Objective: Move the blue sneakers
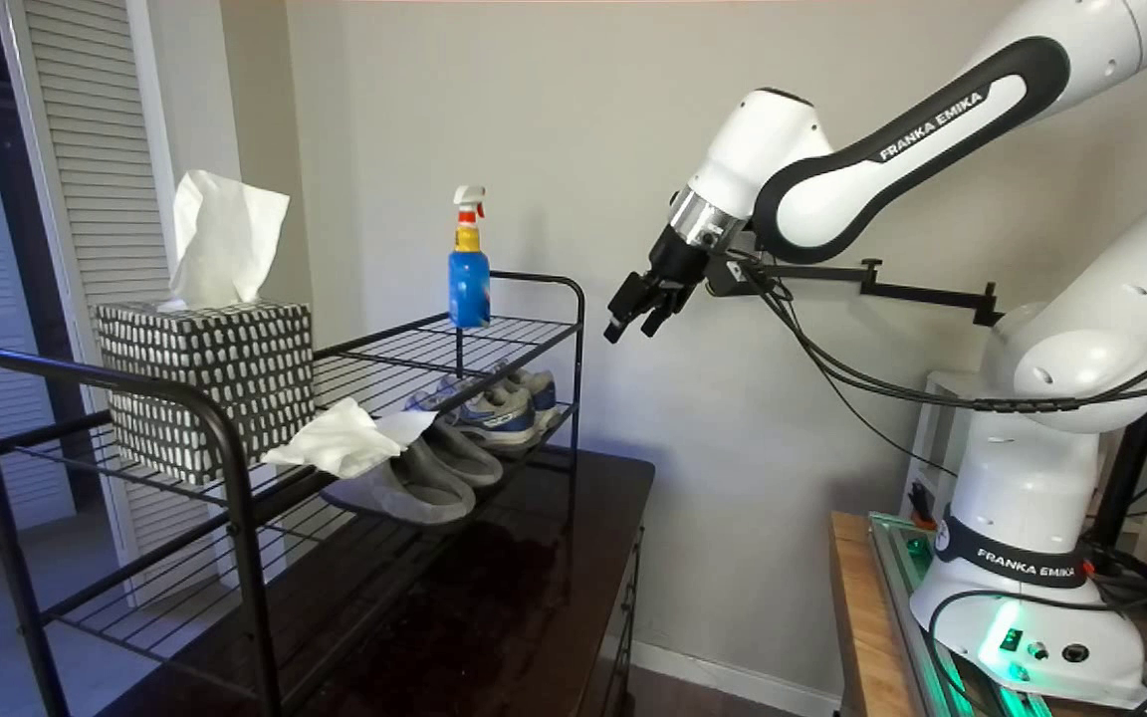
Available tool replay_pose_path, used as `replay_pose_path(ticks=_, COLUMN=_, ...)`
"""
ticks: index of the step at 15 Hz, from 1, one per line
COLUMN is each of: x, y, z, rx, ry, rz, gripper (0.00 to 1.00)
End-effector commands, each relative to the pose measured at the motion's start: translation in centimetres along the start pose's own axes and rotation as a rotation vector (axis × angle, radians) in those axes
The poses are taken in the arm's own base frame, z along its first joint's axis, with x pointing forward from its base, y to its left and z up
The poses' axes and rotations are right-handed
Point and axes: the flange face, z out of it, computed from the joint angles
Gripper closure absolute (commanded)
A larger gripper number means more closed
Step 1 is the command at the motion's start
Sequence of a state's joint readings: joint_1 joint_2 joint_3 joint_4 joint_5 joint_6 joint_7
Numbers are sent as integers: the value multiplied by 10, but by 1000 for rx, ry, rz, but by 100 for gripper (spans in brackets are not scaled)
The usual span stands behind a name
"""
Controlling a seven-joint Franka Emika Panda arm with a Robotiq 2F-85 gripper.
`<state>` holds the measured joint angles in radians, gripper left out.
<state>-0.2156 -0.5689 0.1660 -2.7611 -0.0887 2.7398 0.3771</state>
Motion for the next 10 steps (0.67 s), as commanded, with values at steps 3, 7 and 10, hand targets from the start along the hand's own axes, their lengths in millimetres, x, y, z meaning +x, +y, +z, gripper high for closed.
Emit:
replay_pose_path(ticks=3, x=-7, y=25, z=63, rx=-44, ry=-51, rz=-106, gripper=0)
replay_pose_path(ticks=7, x=-23, y=53, z=99, rx=-62, ry=-167, rz=-173, gripper=0)
replay_pose_path(ticks=10, x=-23, y=55, z=98, rx=-54, ry=-181, rz=-149, gripper=0)
